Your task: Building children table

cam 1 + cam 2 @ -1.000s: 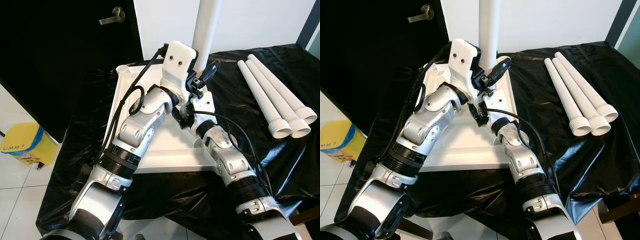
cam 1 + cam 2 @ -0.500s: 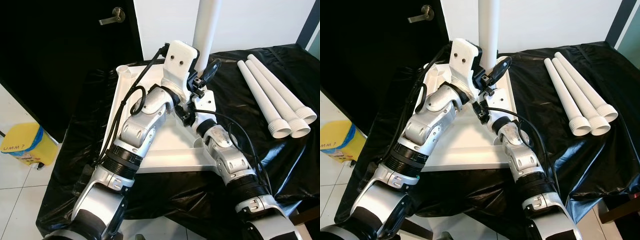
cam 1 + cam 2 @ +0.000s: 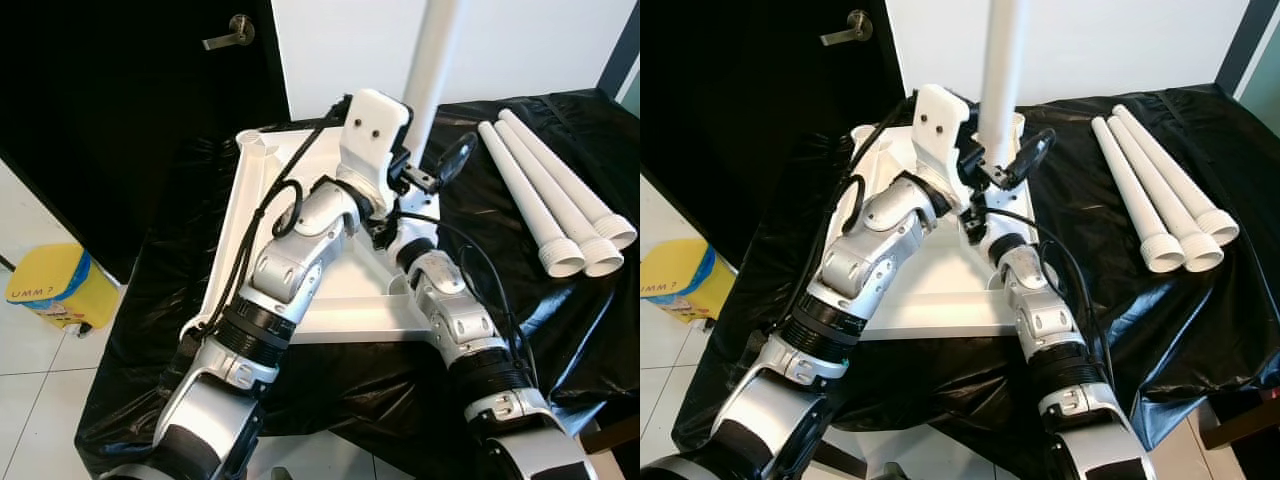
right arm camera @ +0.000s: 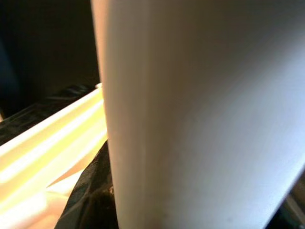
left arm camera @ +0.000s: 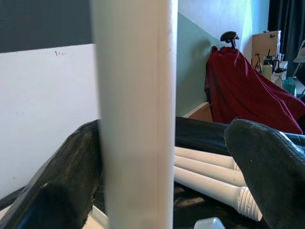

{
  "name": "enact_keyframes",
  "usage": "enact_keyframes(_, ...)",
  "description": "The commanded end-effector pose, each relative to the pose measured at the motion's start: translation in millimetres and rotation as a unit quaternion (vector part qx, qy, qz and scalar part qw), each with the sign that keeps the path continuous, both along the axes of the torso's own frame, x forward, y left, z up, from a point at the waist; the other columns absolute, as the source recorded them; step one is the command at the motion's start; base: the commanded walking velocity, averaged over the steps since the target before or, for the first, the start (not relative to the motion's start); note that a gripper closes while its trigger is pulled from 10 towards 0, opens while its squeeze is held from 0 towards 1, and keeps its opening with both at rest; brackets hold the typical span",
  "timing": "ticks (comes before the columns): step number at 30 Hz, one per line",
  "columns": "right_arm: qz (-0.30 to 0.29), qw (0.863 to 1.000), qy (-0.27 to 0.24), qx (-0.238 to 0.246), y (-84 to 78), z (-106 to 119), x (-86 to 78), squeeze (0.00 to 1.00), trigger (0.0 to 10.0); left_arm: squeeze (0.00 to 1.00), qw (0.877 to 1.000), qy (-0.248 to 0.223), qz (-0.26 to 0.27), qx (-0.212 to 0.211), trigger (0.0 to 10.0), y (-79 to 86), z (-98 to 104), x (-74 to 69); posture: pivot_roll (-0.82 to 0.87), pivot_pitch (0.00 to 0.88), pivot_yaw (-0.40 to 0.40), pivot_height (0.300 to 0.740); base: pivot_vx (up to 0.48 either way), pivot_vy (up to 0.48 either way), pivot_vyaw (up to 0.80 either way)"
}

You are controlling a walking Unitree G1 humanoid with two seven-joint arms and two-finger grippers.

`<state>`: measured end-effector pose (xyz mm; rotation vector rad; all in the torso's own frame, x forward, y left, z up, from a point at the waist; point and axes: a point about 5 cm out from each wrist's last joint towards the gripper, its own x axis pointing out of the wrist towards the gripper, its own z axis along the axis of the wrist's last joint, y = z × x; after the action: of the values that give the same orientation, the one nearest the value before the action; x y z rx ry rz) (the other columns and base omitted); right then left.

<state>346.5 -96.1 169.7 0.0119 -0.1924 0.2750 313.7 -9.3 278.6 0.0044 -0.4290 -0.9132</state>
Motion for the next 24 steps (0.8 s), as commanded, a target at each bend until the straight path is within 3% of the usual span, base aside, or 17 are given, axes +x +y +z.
enact_keyframes(1, -0.010, 1.000, 0.000, 0.014, -1.4, 4, 1.6, 0.00, 10.0, 0.00, 1.000, -0.019, -0.002, 0.005, 10.0, 0.4, 1, -3.4, -0.13, 0.000, 0.064, 0.740, 0.000, 0.000, 0.00)
enact_keyframes(4, -0.031, 0.999, 0.001, 0.019, -8.3, 4, 1.4, 0.00, 10.0, 0.00, 1.000, -0.029, 0.011, 0.000, 10.0, 2.9, 3, -3.0, -0.13, 0.000, 0.061, 0.740, 0.000, 0.000, 0.00)
enact_keyframes(7, -0.051, 0.998, 0.000, 0.024, -15.4, 3, -1.1, 0.00, 10.0, 0.00, 0.998, -0.032, 0.035, -0.036, 10.0, 12.5, 8, -1.8, -0.12, 0.000, 0.052, 0.740, 0.000, 0.000, 0.00)
enact_keyframes(14, -0.065, 0.997, -0.004, 0.033, -19.9, 2, -8.3, 0.00, 10.0, 0.00, 0.995, -0.029, 0.067, -0.069, 10.0, 28.4, 9, -2.1, -0.11, 0.000, 0.037, 0.740, 0.000, 0.000, 0.00)
enact_keyframes(24, -0.095, 0.995, -0.026, 0.034, -34.9, 2, -25.5, 0.00, 10.0, 0.00, 0.993, -0.027, 0.108, -0.034, 10.0, 49.2, -23, -9.3, -0.11, 0.000, 0.032, 0.740, 0.000, 0.000, 0.00)
